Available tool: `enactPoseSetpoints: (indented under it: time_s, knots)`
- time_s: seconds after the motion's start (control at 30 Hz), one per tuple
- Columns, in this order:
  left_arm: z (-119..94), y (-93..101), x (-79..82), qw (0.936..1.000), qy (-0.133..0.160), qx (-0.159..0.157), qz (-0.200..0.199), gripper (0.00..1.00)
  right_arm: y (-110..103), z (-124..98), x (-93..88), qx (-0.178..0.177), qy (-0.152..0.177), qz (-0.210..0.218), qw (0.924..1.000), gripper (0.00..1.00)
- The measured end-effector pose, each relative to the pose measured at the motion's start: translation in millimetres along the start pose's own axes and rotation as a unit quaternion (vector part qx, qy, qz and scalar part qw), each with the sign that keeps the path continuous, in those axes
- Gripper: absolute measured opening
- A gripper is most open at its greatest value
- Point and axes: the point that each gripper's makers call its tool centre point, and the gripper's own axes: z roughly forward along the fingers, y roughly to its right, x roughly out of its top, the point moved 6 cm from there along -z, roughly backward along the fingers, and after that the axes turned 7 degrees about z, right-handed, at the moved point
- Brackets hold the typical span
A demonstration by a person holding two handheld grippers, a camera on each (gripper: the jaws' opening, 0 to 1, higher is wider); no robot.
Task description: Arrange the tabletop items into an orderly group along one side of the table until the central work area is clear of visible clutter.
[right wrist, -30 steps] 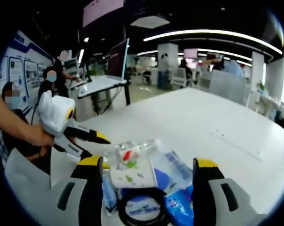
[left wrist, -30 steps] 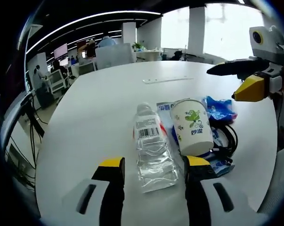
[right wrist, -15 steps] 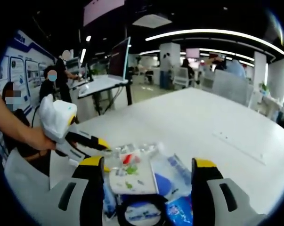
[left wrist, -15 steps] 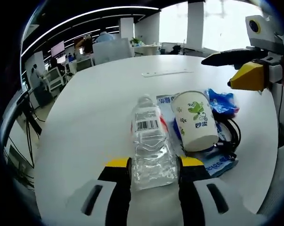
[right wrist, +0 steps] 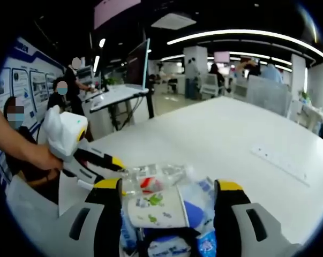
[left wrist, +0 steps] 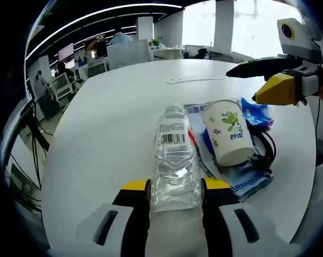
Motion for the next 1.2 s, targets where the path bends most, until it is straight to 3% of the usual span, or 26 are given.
enactPoseSetpoints:
  time_s: [0.47, 1.2]
  knots:
    - [11, -1.6, 11.7, 1.0000, 0.003, -0.006, -0.001, 0.43, 4, 12, 3.5, 0.005, -0.003, 0.002, 1.0000, 0.62]
    - [30, -2.2, 24.9, 1.0000, 0.000, -0.005, 0.004, 0.44, 15, 10, -4.1, -0.004, -0.012, 0.011, 0.9999, 0.61]
